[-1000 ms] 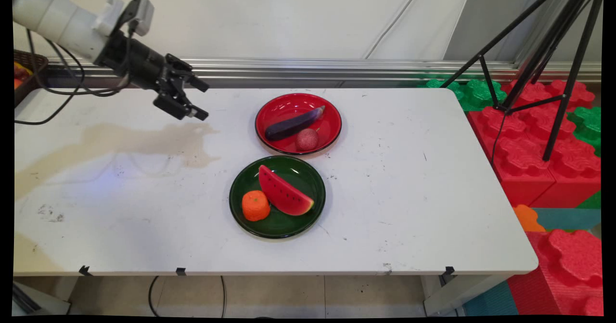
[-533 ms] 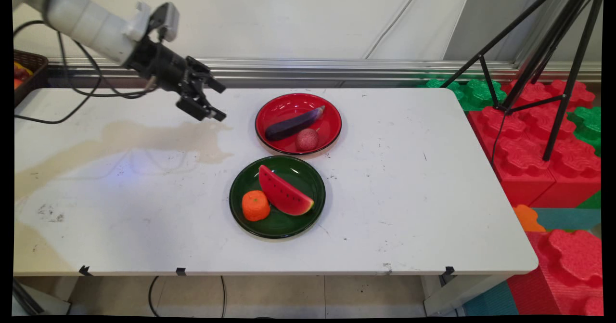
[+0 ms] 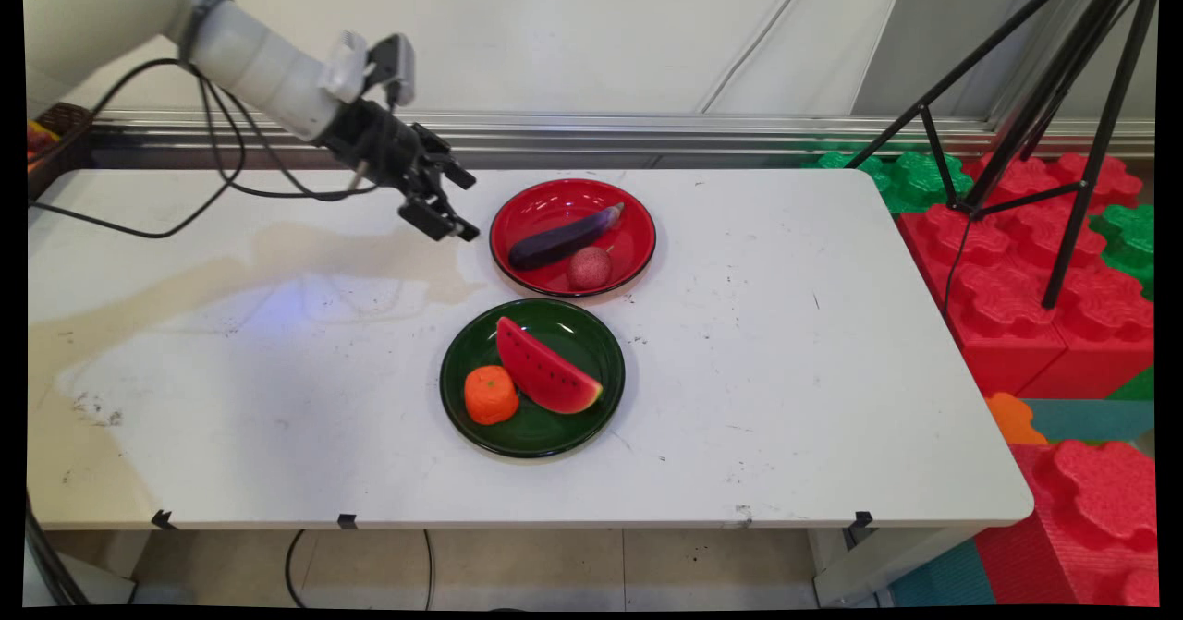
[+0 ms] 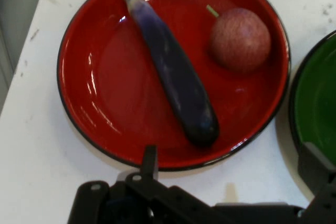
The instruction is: Pick up the eggplant from the red plate
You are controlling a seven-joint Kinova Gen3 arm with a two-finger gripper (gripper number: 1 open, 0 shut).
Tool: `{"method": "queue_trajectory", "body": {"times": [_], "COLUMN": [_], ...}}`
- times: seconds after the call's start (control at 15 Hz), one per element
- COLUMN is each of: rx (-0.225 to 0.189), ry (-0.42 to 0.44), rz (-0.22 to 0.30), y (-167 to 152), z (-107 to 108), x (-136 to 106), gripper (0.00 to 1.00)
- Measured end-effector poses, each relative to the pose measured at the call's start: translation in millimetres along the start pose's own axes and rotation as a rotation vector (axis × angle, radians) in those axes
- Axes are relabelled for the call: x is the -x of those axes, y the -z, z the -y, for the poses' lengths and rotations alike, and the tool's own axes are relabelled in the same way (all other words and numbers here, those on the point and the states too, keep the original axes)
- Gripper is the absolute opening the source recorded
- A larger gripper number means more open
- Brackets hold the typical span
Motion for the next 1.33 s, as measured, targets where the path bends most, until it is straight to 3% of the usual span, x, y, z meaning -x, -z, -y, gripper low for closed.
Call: {"method": "queue_trajectory", "body": {"times": [0.93, 1.33], "rx": [0.001, 0.005], "ry": [-0.006, -0.004], "rz": [0.079, 0.09], "y": [-101, -125], "z": [19, 24], "x": [-20, -26], "gripper": [1.0, 1.0]}}
